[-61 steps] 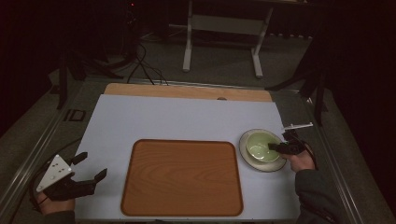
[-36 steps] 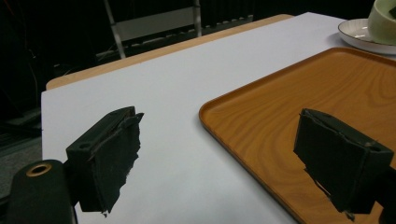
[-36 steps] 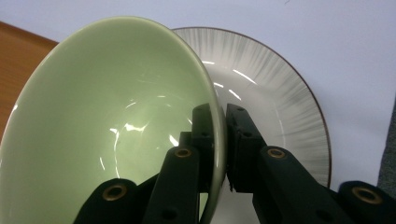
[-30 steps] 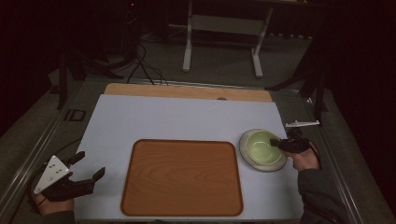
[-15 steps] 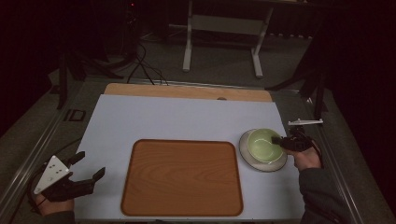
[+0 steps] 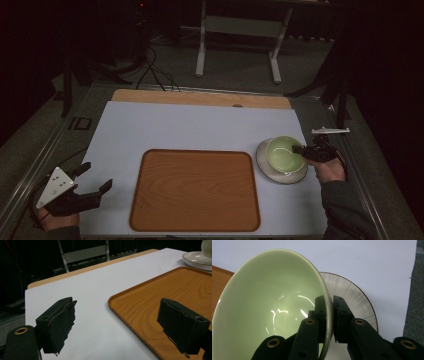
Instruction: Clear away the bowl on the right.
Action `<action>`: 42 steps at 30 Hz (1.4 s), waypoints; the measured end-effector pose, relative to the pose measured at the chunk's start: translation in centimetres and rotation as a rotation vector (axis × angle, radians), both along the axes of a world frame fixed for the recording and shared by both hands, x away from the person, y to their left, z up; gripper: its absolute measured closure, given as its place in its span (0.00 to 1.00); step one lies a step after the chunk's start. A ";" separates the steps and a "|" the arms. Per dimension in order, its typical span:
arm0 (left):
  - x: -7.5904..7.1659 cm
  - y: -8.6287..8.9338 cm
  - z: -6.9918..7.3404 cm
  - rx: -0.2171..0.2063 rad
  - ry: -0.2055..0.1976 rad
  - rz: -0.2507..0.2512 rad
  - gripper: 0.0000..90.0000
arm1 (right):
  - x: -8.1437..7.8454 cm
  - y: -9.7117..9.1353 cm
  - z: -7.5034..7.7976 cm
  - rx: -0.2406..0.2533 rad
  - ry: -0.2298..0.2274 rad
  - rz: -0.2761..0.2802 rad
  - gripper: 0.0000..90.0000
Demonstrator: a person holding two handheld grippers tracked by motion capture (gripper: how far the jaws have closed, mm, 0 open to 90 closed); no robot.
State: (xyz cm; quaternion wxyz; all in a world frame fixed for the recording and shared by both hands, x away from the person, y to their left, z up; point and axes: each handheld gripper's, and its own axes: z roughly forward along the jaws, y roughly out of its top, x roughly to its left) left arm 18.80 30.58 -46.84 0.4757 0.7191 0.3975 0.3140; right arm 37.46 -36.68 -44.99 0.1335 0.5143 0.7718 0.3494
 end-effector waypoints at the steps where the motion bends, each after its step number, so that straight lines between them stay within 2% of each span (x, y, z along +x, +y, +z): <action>1: 0.0 0.0 0.0 0.001 0.000 0.000 0.16 | 0.0 0.0 0.0 0.000 -0.002 0.001 0.92; 7: 0.0 0.0 0.0 0.001 0.000 0.001 0.16 | -0.1 0.3 0.2 0.020 -0.010 0.004 0.92; 19: 0.0 0.0 0.0 0.002 0.000 0.001 0.16 | -0.2 1.7 1.0 0.017 -0.023 0.037 0.92; 26: 0.0 0.1 0.0 0.002 -0.001 0.001 0.16 | -0.3 2.8 1.2 0.008 -0.029 0.062 0.92; 42: 0.0 0.1 0.0 0.001 -0.003 0.001 0.16 | -0.8 5.5 1.3 0.026 -0.030 0.109 0.92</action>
